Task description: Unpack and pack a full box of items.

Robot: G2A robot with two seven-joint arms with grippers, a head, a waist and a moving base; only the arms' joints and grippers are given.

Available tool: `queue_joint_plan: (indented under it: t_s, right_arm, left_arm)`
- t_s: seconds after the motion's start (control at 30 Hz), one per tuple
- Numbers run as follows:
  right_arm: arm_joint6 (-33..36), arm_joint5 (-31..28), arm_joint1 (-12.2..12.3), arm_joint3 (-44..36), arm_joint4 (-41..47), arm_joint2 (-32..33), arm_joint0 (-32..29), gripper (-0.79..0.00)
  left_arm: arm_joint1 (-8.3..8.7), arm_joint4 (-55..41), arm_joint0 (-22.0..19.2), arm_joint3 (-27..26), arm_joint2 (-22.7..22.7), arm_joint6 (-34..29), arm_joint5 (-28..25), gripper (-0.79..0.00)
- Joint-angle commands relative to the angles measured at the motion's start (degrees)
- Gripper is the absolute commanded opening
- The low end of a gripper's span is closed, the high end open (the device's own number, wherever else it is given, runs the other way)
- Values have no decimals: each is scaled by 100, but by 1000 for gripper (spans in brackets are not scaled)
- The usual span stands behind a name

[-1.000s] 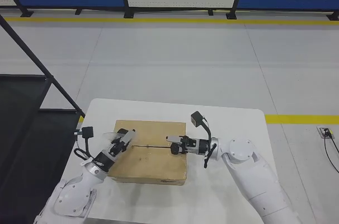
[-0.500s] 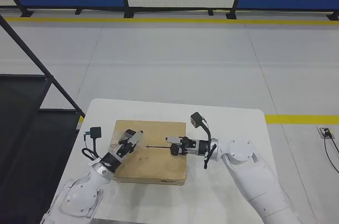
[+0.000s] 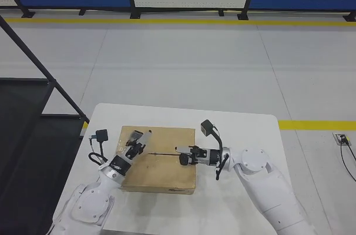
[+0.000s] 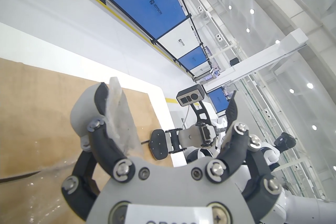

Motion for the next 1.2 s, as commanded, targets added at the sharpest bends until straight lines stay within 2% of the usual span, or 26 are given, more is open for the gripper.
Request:
queue_joint_plan:
  t_s: [0.0,0.5,1.17]
  right_arm:
    - [7,-7,7,-4,2,2,-5,0]
    - [27,-105,71,-32,50,31,-74,0]
    - [38,-216,135,54,175,46,-70,0]
  left_arm:
    - [-19,24,-47,32,18,129,84,0]
    - [-179,393,-399,177,526,209,288,0]
    - [-318,710,-391,270,876,97,167,0]
